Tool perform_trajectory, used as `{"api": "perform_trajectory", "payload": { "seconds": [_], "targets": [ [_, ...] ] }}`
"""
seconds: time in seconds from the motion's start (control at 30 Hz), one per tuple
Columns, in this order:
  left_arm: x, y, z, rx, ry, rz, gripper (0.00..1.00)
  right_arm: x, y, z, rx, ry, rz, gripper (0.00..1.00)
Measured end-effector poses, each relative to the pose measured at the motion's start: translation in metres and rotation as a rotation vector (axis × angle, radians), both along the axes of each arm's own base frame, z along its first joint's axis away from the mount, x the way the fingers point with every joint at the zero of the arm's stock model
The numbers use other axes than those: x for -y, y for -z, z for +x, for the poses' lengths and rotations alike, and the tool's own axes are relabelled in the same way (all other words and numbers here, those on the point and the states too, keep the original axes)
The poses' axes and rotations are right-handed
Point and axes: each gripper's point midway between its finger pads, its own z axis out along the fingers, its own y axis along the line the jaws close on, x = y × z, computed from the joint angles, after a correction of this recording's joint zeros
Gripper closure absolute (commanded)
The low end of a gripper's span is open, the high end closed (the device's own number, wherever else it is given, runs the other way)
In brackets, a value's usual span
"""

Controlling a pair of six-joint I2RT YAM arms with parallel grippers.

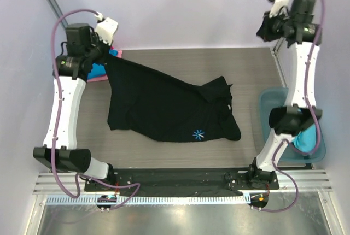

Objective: Fold and stack the t-shirts
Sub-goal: Flatten the tshirt out

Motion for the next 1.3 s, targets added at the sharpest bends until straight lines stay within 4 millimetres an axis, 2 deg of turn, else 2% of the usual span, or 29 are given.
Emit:
{"api": "perform_trajectory", "payload": {
  "seconds": [0.07, 0.1, 0.2, 0.27, 0.3, 0.33, 0.4, 0.43, 0.47, 0.5, 0.6, 0.63, 0.73, 0.8, 0.83, 0.9, 1.0, 1.1, 1.17, 1.3],
  "targets": [
    [0.002, -0.03, -0.003, 0.077, 0.002, -0.023, 1.0, -0.001, -0.06, -0.01, 0.177, 0.025, 0.005, 0.99],
    [0.003, -0.044, -0.006, 0.114, 0.007, -0.032, 1.0, -0.002, -0.097, -0.021, 0.287, 0.036, 0.005, 0.99],
    [0.005, -0.078, -0.02, 0.205, 0.016, -0.06, 1.0, -0.009, -0.183, -0.061, 0.536, 0.047, 0.007, 0.99],
    [0.007, -0.09, -0.031, 0.24, 0.029, -0.071, 1.0, -0.014, -0.221, -0.088, 0.653, 0.053, 0.015, 0.98],
    [0.008, -0.093, -0.037, 0.254, 0.039, -0.076, 1.0, -0.015, -0.223, -0.092, 0.669, 0.055, 0.021, 0.89],
    [0.009, -0.092, -0.041, 0.255, 0.048, -0.08, 1.0, -0.017, -0.22, -0.101, 0.661, 0.055, 0.036, 0.64],
    [0.014, -0.084, -0.049, 0.24, 0.074, -0.09, 1.0, -0.022, -0.201, -0.104, 0.606, 0.046, 0.07, 0.54],
    [0.017, -0.076, -0.052, 0.223, 0.085, -0.093, 1.0, -0.024, -0.183, -0.096, 0.554, 0.037, 0.089, 0.51],
    [0.02, -0.066, -0.053, 0.198, 0.097, -0.096, 1.0, -0.024, -0.174, -0.092, 0.526, 0.032, 0.096, 0.51],
    [0.023, -0.057, -0.053, 0.172, 0.109, -0.098, 1.0, -0.027, -0.135, -0.072, 0.41, 0.019, 0.135, 0.51],
    [0.034, -0.017, -0.051, 0.06, 0.141, -0.107, 1.0, -0.031, -0.035, -0.026, 0.138, 0.001, 0.231, 0.51],
    [0.037, -0.003, -0.05, 0.023, 0.149, -0.109, 1.0, -0.032, 0.006, -0.013, 0.031, 0.004, 0.265, 0.5],
    [0.042, 0.032, -0.054, -0.075, 0.159, -0.117, 1.0, -0.037, 0.109, 0.004, -0.249, 0.025, 0.353, 0.46],
    [0.043, 0.048, -0.058, -0.123, 0.159, -0.12, 1.0, -0.044, 0.152, 0.003, -0.381, 0.03, 0.416, 0.44],
    [0.043, 0.055, -0.06, -0.141, 0.158, -0.121, 1.0, -0.048, 0.163, 0.001, -0.423, 0.03, 0.45, 0.44],
    [0.042, 0.064, -0.063, -0.167, 0.156, -0.122, 1.0, -0.056, 0.171, 0.0, -0.472, 0.022, 0.516, 0.42],
    [0.042, 0.07, -0.066, -0.189, 0.155, -0.121, 1.0, -0.068, 0.169, 0.004, -0.487, -0.002, 0.603, 0.42],
    [0.042, 0.074, -0.067, -0.2, 0.154, -0.12, 1.0, -0.077, 0.177, 0.011, -0.51, -0.019, 0.662, 0.42],
    [0.041, 0.076, -0.068, -0.206, 0.154, -0.116, 1.0, -0.081, 0.19, 0.019, -0.523, -0.028, 0.668, 0.45],
    [0.04, 0.079, -0.067, -0.217, 0.154, -0.103, 1.0, -0.089, 0.234, 0.025, -0.556, -0.068, 0.569, 0.51]
  ]
}}
